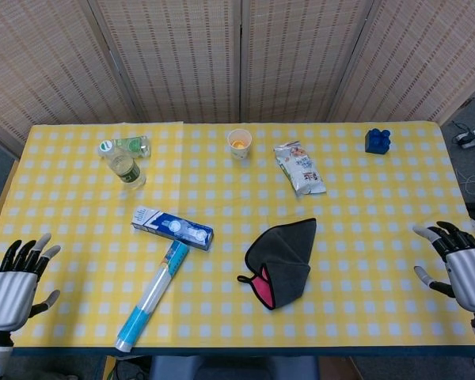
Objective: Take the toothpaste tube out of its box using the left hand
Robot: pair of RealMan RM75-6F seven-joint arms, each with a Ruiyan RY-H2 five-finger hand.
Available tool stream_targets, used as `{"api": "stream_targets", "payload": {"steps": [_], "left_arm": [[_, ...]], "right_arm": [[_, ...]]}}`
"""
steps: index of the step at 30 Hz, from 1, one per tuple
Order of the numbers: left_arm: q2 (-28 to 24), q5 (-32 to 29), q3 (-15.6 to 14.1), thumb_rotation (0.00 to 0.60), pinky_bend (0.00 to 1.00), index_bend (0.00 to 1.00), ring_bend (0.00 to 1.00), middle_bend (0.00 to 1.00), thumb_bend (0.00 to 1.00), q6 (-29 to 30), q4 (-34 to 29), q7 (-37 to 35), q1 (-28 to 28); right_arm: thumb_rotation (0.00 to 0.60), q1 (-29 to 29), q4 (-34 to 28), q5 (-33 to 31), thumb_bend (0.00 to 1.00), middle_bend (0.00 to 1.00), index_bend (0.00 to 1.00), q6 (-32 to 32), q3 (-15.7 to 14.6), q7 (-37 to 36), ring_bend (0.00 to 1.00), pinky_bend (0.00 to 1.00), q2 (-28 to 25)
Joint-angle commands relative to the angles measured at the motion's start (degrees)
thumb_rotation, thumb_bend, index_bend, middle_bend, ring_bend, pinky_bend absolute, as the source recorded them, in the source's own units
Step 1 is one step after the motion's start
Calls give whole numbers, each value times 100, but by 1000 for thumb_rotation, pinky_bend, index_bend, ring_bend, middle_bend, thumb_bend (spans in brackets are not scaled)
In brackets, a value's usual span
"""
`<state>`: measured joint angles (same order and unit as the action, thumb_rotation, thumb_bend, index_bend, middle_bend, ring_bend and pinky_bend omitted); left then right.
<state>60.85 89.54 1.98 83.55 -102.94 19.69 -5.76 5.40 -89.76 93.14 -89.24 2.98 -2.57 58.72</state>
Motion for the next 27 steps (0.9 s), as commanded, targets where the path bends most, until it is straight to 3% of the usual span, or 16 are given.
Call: {"api": "stream_targets", "payload": {"steps": [1, 14, 27], "left_arm": [[-40, 139, 139, 600, 22, 231, 106, 101, 227, -340, 7, -172, -346], [536, 42, 651, 600, 22, 217, 126, 104, 227, -1873, 214, -341, -1847], [1730, -1000, 947, 600, 22, 173, 135, 108, 227, -3222, 990, 417, -3109]], "right_arm": [[600, 18, -67, -21, 188, 304, 251, 10, 31, 75, 183, 306, -54], [600, 61, -258, -65, 188, 301, 251, 118, 43, 255, 183, 306, -155], [600, 87, -331, -74, 188, 299, 251, 204, 23, 333, 183, 306, -188]]}}
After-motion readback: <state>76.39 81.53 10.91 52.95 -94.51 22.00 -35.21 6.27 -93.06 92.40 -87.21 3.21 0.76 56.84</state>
